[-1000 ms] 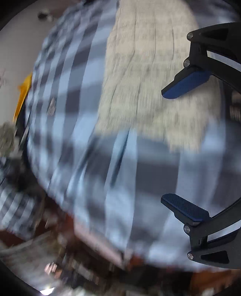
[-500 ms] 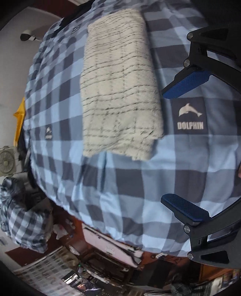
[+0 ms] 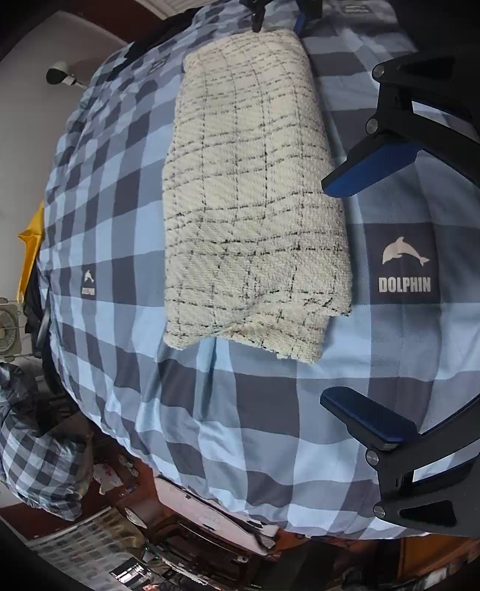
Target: Fold small clothes
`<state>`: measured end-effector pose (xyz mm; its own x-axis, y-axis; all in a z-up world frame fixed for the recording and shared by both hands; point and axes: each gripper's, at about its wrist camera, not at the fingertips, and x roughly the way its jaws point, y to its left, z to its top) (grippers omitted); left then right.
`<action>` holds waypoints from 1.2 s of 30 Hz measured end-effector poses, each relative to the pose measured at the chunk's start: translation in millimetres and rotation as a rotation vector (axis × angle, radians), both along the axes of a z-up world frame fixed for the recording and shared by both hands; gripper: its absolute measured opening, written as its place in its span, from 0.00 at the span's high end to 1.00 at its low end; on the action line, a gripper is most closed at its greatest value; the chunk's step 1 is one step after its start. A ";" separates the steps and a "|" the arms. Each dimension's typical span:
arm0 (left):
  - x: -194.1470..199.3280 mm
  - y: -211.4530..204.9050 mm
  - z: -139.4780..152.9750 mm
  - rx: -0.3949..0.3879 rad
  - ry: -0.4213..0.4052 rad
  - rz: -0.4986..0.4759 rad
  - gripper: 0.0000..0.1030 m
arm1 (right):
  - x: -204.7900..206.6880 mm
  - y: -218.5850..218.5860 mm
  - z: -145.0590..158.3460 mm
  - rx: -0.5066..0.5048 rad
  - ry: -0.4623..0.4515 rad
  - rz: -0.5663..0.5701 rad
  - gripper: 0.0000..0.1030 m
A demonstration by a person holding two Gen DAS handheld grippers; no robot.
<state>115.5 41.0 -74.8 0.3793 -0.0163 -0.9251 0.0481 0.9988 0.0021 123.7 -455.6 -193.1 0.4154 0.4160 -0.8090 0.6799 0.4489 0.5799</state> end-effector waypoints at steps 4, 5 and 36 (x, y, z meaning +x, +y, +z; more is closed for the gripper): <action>0.4 4.9 -2.7 -0.013 0.013 0.022 0.00 | 1.9 0.5 -0.6 -0.004 0.010 -0.010 0.23; 0.1 6.5 -2.4 -0.017 0.011 0.027 0.00 | 5.5 4.2 2.2 -0.023 0.006 0.010 0.32; -5.8 38.4 10.3 -0.154 -0.008 0.133 0.00 | -36.5 10.2 141.1 -0.549 -0.208 0.019 0.91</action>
